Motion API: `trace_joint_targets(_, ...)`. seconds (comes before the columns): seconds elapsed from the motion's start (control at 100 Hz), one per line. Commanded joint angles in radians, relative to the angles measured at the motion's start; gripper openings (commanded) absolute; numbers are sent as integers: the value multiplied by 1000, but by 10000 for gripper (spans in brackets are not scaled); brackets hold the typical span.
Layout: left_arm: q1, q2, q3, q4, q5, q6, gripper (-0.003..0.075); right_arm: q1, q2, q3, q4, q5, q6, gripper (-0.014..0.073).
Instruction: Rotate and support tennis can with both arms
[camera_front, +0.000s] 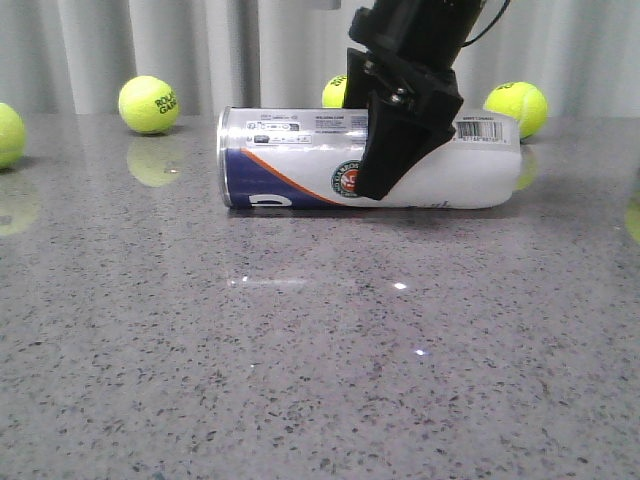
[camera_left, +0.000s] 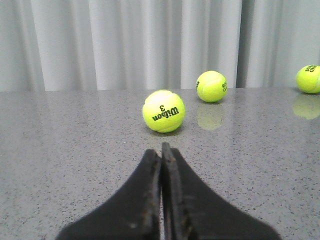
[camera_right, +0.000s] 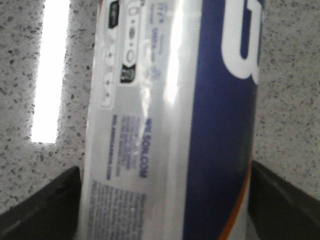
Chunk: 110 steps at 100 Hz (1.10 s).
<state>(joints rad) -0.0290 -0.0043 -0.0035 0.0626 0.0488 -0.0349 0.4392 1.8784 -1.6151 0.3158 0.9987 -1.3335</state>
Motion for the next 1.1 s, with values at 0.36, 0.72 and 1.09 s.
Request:
trace_joint_targets(0.36,4,-39,47,-7,-81,-8,-21,-1,-77,-35,17,-5,-6,653)
trace_joint_targets(0.72,4,-39,47,-7,-81,-8,-21,-1,-101,-35,17,-5,-6,653)
trace_joint_targets(1.09,4,-39,47,-7,-81,-8,-21,-1,-101,-35,17,-29,-6,653)
